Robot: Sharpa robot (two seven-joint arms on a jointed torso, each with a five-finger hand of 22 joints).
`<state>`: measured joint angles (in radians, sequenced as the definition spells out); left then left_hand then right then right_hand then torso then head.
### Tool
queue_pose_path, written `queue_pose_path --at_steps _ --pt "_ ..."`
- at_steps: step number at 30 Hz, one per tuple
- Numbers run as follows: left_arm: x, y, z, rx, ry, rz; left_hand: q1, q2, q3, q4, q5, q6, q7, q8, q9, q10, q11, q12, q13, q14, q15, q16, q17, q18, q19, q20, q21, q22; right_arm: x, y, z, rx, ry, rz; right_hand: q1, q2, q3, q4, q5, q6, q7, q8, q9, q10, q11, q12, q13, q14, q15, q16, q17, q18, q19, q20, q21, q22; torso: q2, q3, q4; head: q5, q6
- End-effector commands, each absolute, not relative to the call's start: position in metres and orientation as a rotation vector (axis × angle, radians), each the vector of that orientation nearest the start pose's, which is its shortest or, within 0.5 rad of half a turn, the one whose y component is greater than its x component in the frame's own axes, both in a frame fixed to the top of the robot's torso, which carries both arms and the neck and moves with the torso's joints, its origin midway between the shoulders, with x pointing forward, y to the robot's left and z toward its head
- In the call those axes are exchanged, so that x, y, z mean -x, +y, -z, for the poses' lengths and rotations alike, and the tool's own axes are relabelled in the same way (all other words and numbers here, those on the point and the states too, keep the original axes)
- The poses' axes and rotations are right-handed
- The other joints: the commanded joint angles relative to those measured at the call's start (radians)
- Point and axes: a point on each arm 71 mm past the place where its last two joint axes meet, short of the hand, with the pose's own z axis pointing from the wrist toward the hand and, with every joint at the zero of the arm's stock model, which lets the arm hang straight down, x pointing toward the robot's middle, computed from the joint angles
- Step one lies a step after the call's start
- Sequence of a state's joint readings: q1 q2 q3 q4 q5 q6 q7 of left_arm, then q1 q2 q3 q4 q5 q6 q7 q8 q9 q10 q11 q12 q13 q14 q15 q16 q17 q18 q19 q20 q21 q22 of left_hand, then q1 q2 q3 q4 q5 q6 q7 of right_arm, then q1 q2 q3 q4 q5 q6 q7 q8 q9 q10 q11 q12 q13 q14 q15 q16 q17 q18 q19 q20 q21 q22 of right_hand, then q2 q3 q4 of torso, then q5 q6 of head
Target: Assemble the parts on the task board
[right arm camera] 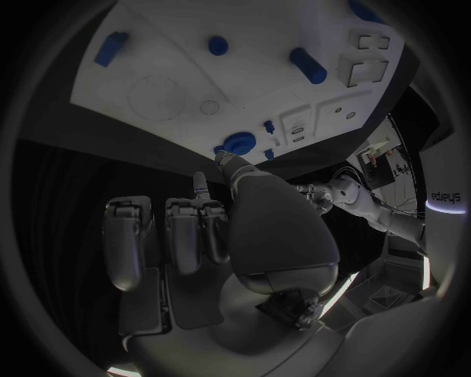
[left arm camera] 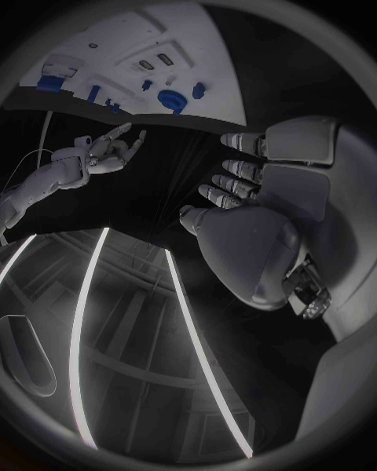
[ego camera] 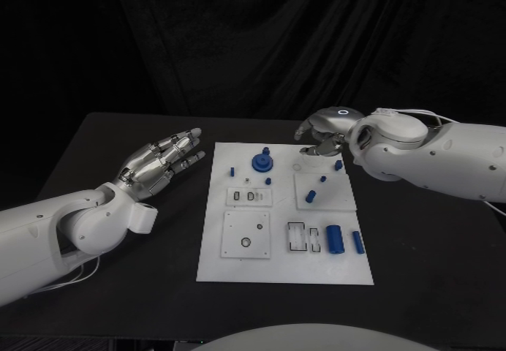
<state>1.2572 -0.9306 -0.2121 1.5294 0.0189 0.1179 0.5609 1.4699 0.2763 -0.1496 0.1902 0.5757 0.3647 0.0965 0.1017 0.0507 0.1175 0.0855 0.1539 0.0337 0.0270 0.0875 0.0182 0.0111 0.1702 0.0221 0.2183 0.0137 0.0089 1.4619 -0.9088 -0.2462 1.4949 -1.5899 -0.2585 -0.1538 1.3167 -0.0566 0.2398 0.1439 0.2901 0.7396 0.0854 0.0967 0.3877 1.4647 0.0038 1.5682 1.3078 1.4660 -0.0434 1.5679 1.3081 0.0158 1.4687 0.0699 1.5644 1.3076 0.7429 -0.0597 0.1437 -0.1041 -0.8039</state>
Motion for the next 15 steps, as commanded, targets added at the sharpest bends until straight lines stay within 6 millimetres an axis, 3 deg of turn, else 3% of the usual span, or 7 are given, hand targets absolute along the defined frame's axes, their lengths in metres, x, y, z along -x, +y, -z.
queue_pose_path --at_steps 1,5,10,15 --pt "-0.462 0.232 0.197 0.992 1.512 1.931 -0.011 -0.001 0.006 0.003 0.004 -0.007 -0.002 0.001 -0.001 -0.003 0.002 -0.002 -0.001 0.002 0.006 -0.003 -0.001 0.012 -0.003 0.002 -0.002 -0.001 -0.5 -0.262 0.129 0.31 1.606 -0.31 -0.012 0.002 -0.006 0.01 -0.018 0.013 0.001 -0.006 -0.006 0.106 0.004 0.003 0.263 0.105 0.004 0.003 0.263 -0.016 0.102 0.006 0.006 0.263 -0.007 -0.0015 -0.0021 -0.004 0.0" --pt "-0.462 0.23 0.198 0.991 1.514 1.936 -0.012 -0.001 0.008 0.002 0.004 -0.006 -0.001 0.002 0.0 -0.003 0.003 -0.002 -0.001 0.002 0.007 -0.003 0.0 0.012 -0.003 0.003 -0.002 -0.001 -0.49 -0.285 0.127 0.277 1.614 -0.281 -0.015 0.0 -0.02 0.02 -0.063 0.007 0.002 -0.021 -0.025 0.106 0.004 0.003 0.263 0.105 0.005 0.003 0.263 -0.016 0.102 0.005 0.006 0.263 -0.013 -0.0028 -0.0036 -0.006 -0.002" --pt "-0.461 0.229 0.198 0.992 1.517 1.937 -0.012 -0.001 0.008 0.002 0.004 -0.006 -0.001 0.002 0.0 -0.003 0.003 -0.002 -0.001 0.002 0.007 -0.003 0.0 0.012 -0.003 0.003 -0.002 -0.001 -0.477 -0.314 0.134 0.225 1.625 -0.248 -0.016 -0.002 -0.027 0.025 -0.079 0.003 0.001 -0.026 -0.033 0.106 0.004 0.003 0.263 0.105 0.004 0.003 0.263 -0.016 0.102 0.005 0.006 0.263 -0.023 -0.0049 -0.0076 0.001 -0.013" --pt "-0.461 0.228 0.199 0.993 1.519 1.94 -0.012 -0.001 0.008 0.002 0.004 -0.006 -0.001 0.002 0.0 -0.003 0.003 -0.002 -0.001 0.002 0.007 -0.003 0.0 0.012 -0.003 0.003 -0.002 -0.001 -0.471 -0.332 0.145 0.193 1.641 -0.22 -0.016 -0.004 -0.031 0.027 -0.085 0.004 -0.001 -0.027 -0.036 0.106 0.003 0.003 0.263 0.105 0.004 0.003 0.263 -0.016 0.102 0.005 0.006 0.263 -0.027 -0.0061 -0.0073 0.0 -0.019"
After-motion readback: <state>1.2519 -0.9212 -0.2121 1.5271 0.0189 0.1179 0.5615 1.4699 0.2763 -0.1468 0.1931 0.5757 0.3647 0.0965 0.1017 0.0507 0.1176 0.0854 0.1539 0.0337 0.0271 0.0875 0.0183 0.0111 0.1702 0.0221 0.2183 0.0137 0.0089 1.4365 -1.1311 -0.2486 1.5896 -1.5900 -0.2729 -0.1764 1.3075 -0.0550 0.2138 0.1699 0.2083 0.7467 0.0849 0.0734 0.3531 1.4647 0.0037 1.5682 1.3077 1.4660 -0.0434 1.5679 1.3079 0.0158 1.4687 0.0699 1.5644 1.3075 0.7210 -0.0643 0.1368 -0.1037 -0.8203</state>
